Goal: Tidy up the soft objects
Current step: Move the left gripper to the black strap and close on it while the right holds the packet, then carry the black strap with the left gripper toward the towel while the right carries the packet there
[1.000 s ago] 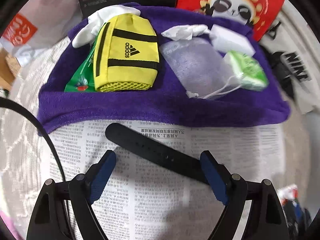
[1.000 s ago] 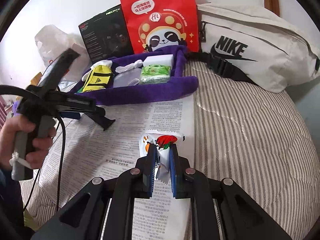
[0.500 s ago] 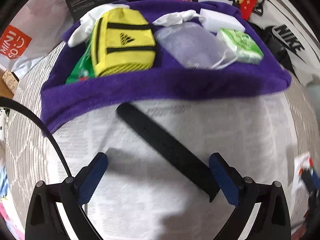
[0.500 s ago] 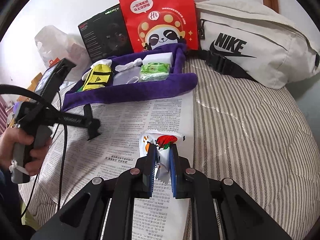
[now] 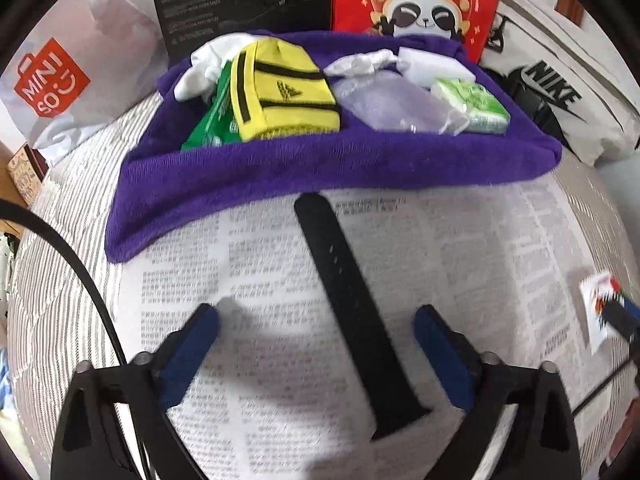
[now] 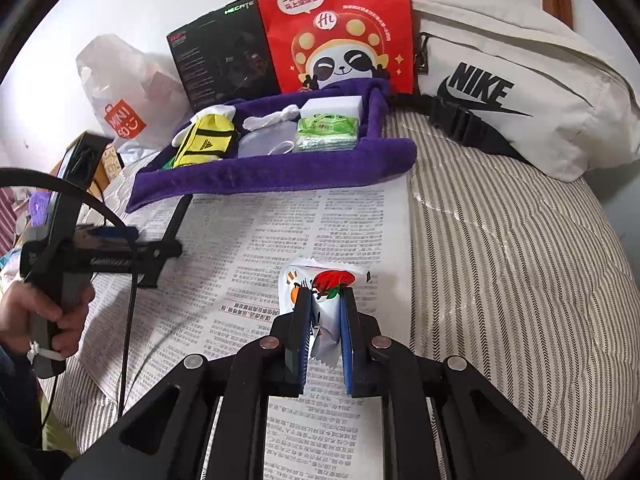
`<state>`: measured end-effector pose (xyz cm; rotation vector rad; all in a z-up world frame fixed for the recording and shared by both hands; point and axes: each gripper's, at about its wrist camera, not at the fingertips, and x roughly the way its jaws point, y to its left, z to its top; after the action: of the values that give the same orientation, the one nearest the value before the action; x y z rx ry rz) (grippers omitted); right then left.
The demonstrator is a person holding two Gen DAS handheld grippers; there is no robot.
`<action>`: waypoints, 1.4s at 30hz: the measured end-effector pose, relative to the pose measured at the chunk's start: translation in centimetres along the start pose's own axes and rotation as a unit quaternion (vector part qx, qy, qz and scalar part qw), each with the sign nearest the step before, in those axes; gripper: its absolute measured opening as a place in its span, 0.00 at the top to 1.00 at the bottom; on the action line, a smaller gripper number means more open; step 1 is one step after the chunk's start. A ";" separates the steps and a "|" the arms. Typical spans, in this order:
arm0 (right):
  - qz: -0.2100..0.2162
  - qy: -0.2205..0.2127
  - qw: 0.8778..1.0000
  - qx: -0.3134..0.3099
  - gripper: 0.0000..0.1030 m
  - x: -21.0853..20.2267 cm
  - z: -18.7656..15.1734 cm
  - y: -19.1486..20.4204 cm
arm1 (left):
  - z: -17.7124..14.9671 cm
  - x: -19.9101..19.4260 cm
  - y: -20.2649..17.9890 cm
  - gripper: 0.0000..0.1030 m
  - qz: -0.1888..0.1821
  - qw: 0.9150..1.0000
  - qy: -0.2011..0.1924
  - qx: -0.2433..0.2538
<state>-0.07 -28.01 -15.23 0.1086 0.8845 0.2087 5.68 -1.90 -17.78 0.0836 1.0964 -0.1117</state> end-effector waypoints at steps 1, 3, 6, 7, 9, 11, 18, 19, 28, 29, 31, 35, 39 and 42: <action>0.000 0.000 1.000 0.000 0.87 0.0 0.0 0.1 | 1.0 0.5 0.1 0.36 0.002 1.000 -0.002 -0.002; 0.002 0.001 1.000 0.000 0.87 -0.1 -0.1 0.1 | 1.8 0.2 -0.7 0.67 0.001 1.000 -0.018 0.002; 0.001 0.004 1.000 0.000 0.87 0.1 -0.2 0.2 | 3.3 -0.3 -1.2 0.79 -0.016 0.999 -0.034 0.029; 0.001 0.005 1.000 0.000 0.87 0.2 -0.2 0.2 | 3.8 0.1 -0.9 0.80 -0.024 0.999 -0.031 0.033; 0.000 0.005 1.000 0.000 0.87 0.2 -0.2 0.1 | 3.5 -0.5 -0.9 0.80 -0.037 0.998 -0.027 0.035; -0.001 0.006 1.000 0.001 0.87 0.2 -0.2 0.1 | 3.7 -0.8 -0.9 0.79 -0.049 0.998 -0.030 0.039; 0.003 0.009 1.000 -0.001 0.87 0.4 -0.2 0.4 | 4.2 -0.1 -2.6 0.81 -0.031 0.997 -0.040 0.060; 0.003 0.009 1.000 -0.002 0.87 0.3 -0.2 0.5 | 4.3 0.0 -2.6 0.81 -0.031 0.997 -0.039 0.058; 0.002 0.013 1.000 -0.005 0.87 0.5 -0.1 0.6 | 4.4 -0.2 -1.8 0.80 -0.048 0.997 -0.031 0.047; 0.002 0.014 1.000 -0.006 0.87 0.5 -0.1 0.7 | 4.4 -0.1 -1.9 0.81 -0.045 0.997 -0.034 0.050; 0.002 0.015 1.000 -0.006 0.87 0.5 0.0 0.7 | 4.5 -0.1 -2.0 0.81 -0.043 0.997 -0.036 0.052; 0.001 0.014 1.000 -0.015 0.87 0.2 0.5 1.2 | 4.6 -0.2 -1.3 0.81 -0.062 0.997 -0.035 0.040; 0.001 0.006 1.000 -0.025 0.87 -0.5 1.3 1.7 | 4.5 -1.0 -0.9 0.81 -0.068 0.996 -0.034 0.041; 0.003 0.002 1.000 -0.030 0.87 -0.6 1.9 2.1 | 4.5 -1.7 -0.7 0.81 -0.073 0.996 -0.042 0.039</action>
<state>0.71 -26.08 -13.18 0.0547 0.8810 0.2410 8.77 -3.06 -14.21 0.0680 1.0125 -0.2862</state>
